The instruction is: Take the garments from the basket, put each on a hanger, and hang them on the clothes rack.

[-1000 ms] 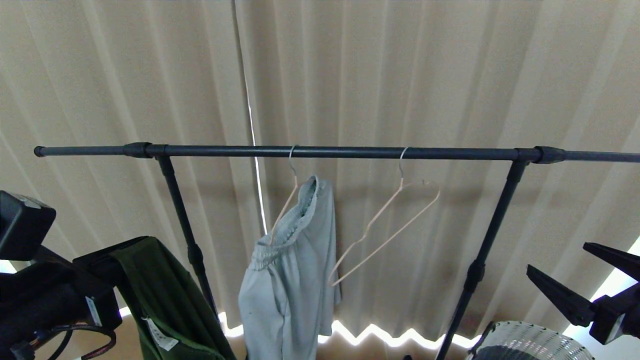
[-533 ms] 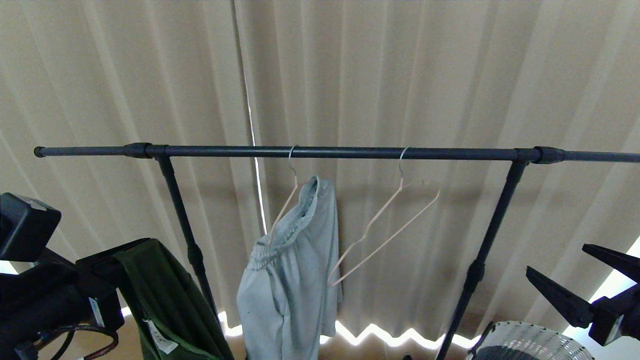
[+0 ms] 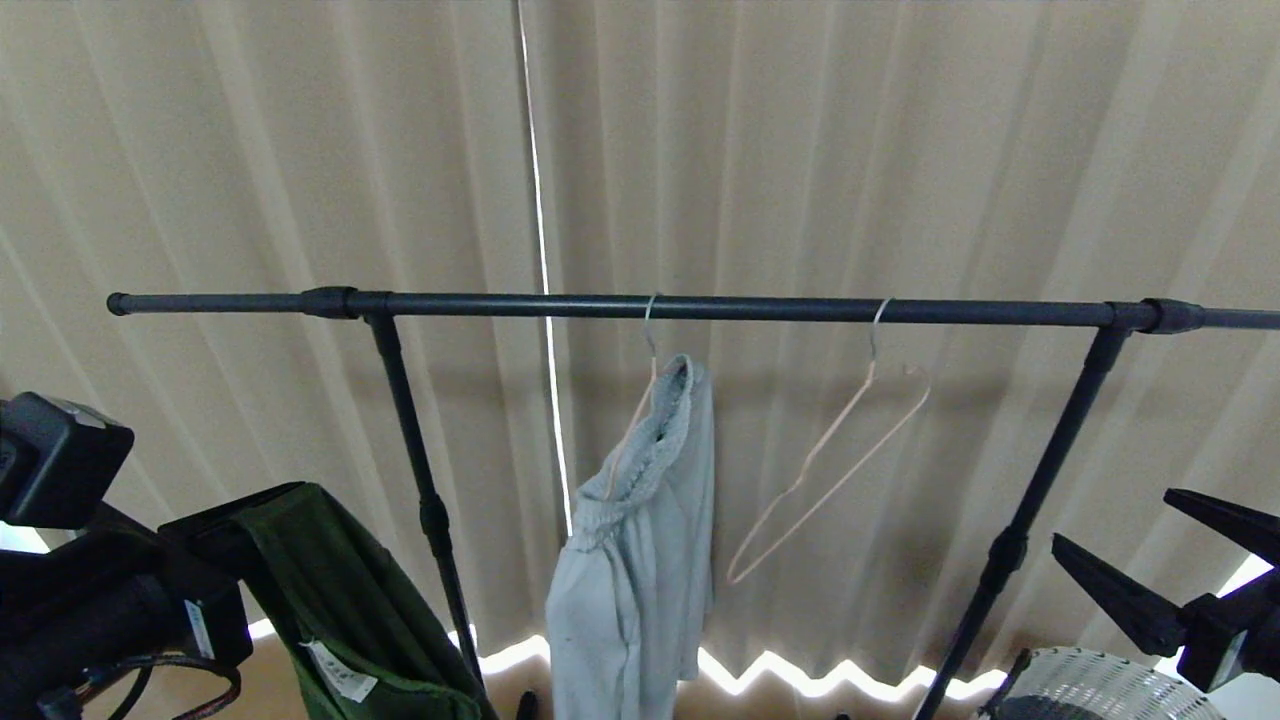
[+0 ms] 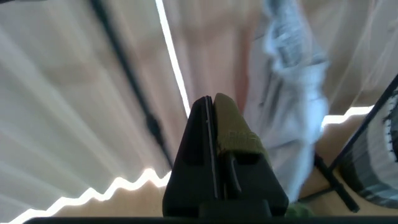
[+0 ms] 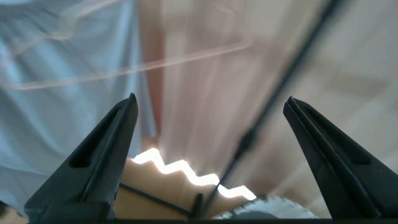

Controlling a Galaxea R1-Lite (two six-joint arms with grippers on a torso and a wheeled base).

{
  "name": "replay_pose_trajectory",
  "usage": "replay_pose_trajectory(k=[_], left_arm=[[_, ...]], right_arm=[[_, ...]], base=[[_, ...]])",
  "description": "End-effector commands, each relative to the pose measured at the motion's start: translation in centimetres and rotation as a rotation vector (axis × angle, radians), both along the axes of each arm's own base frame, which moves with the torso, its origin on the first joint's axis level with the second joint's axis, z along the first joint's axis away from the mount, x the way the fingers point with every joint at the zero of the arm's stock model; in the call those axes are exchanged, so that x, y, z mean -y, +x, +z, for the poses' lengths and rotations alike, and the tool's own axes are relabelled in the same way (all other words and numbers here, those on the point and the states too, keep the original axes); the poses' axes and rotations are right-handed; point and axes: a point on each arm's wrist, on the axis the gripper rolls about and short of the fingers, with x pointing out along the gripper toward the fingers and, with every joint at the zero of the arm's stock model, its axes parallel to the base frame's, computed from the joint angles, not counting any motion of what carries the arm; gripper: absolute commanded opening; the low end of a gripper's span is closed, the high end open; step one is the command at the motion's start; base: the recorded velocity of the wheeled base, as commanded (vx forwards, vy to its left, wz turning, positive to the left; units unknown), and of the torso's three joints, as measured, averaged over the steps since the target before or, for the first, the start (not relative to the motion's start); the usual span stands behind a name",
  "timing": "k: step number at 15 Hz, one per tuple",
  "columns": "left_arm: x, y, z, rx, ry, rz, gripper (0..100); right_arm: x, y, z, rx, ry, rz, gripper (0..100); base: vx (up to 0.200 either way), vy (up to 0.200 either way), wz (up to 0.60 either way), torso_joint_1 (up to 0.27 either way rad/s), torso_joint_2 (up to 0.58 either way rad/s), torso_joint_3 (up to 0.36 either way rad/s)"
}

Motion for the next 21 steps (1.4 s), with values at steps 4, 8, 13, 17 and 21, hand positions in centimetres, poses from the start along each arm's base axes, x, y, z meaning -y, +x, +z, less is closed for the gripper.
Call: replay_pose_trajectory(k=[4,8,13,17,21], left_arm=[[0.0,-0.1,-0.1,0.000,0.006,-0.001,0],[-0.1,-0.3,0.0,0.010,0.006,-0.001,0],[-0.2,-0.7,-0.1,0.018,0.008,0.000,0],[-0.3,-0.8,0.0,0.024,0.006,-0.002,0],[-0.3,-0.8,0.1,0.027,0.005,-0.003,0]], right_arm=[[-0.1,0.0,-0.1,-0.003,0.001,0.006,100],[-0.1,-0.1,-0.2,-0.007,-0.001,0.008,100],[-0.6,0.4,-0.1,-0.031,-0.011,0.026,100],[-1.7,3.7,1.4,-0.139,-0.048,0.001,100],[-6.1,8.2,2.1,-0.221,0.035,0.075,100]], base=[[0.000,0.000,0.00,0.000,0.00,0.000],[0.000,0.000,0.00,0.000,0.00,0.000],[0.000,0.000,0.00,0.000,0.00,0.000],[0.000,0.000,0.00,0.000,0.00,0.000],[0.000,0.000,0.00,0.000,0.00,0.000]])
